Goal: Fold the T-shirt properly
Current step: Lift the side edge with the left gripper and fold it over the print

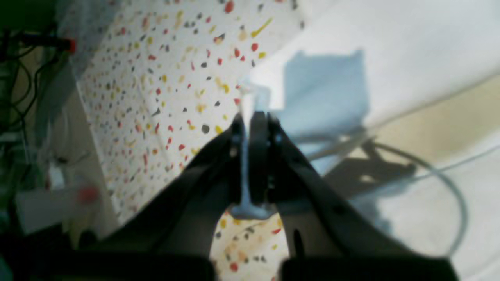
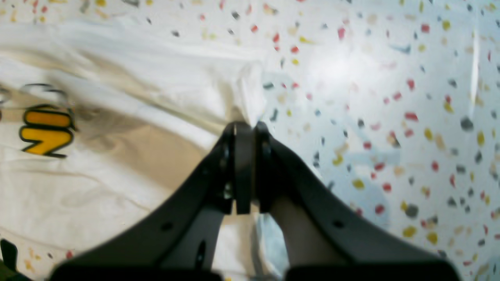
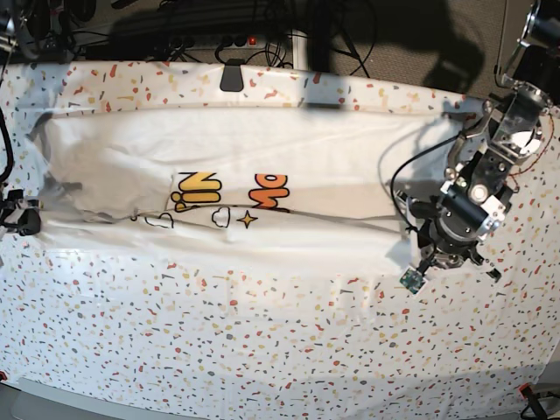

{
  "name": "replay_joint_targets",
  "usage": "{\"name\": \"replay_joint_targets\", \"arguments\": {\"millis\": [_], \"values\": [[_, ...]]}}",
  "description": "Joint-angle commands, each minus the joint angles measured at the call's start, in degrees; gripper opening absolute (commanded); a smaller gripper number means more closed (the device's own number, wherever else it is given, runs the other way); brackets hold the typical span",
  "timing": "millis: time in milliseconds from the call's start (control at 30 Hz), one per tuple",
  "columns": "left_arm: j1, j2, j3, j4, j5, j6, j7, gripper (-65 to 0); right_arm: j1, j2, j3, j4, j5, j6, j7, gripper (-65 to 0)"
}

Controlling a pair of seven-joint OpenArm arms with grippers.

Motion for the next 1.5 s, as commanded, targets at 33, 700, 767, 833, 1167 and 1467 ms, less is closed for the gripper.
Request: {"name": "replay_joint_targets", "arguments": {"millis": [33, 700, 767, 833, 1167, 1467], "values": [[-0.6, -0.5, -0.5, 1.4, 2.1, 1.0, 0.3, -65.0, 0.8, 1.6, 0.7, 0.9, 0.7, 0.3, 1.3, -65.0], [16.4, -0.7, -0.5, 20.5, 17.1, 5.5, 1.6, -65.0, -5.9, 0.9, 0.7, 8.7, 2.5, 0.3, 1.0, -65.0], [17.2, -0.7, -0.5, 20.5, 17.9, 5.5, 2.2, -65.0, -7.5, 1.0, 0.7, 11.2, 2.4, 0.3, 0.8, -65.0], [17.3, -0.7, -0.5, 20.5, 18.1, 5.5, 2.9, -65.0, -8.6, 1.0, 0.7, 12.7, 2.5, 0.3, -0.9, -65.0], [20.3, -0.7, -0.5, 20.5, 17.9, 5.5, 2.9, -65.0, -12.2, 1.0, 0.8, 13.0, 2.0, 0.3, -2.6, -65.0], [23.4, -0.7, -0.5, 20.5, 17.9, 5.5, -4.1, -65.0, -13.0, 0.9, 0.8, 13.0, -1.2, 0.3, 2.1, -65.0]]}}
